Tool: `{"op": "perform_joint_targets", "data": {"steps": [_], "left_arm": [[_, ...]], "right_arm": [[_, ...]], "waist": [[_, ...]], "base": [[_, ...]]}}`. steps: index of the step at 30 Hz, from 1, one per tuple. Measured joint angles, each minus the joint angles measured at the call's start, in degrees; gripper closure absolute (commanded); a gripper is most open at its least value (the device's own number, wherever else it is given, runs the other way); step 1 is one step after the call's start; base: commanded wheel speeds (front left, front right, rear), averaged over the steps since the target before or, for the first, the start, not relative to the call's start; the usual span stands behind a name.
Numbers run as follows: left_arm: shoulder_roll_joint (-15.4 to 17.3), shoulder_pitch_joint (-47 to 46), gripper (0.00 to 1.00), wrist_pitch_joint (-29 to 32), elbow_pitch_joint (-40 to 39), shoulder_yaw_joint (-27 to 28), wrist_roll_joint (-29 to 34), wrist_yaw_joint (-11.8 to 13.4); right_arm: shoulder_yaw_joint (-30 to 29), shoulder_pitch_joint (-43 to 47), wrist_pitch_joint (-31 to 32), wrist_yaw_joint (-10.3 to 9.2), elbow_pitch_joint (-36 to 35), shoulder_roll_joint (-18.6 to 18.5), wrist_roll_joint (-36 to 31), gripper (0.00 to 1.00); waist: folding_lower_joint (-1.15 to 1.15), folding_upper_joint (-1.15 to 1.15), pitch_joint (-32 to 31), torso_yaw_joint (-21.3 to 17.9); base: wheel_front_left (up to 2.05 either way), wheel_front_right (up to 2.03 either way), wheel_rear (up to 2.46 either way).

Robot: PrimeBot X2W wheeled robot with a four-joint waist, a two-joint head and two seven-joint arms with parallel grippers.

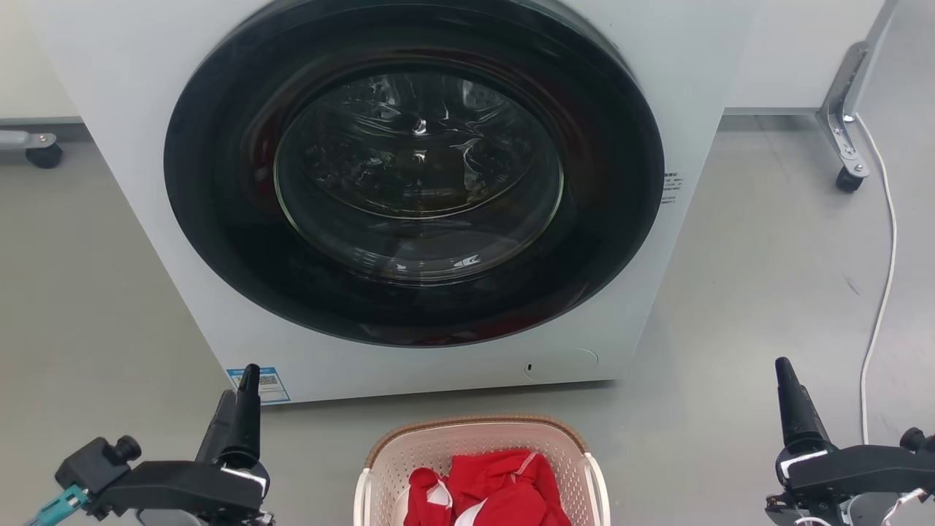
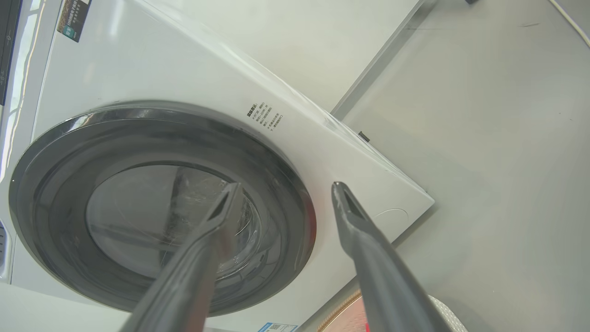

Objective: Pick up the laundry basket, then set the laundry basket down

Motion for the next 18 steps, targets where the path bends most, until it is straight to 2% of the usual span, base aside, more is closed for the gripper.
{"op": "perform_joint_targets", "data": {"steps": [18], "left_arm": [[1.9, -0.6, 0.0, -3.6, -1.4, -4.8, 13.8, 3.2]], "right_arm": [[5.8, -1.0, -3.5, -2.67, 0.7, -2.7, -13.8, 0.0]], "waist": [[0.0, 0.0, -0.5, -0.2]], "base": [[0.0, 0.0, 0.0]]}}
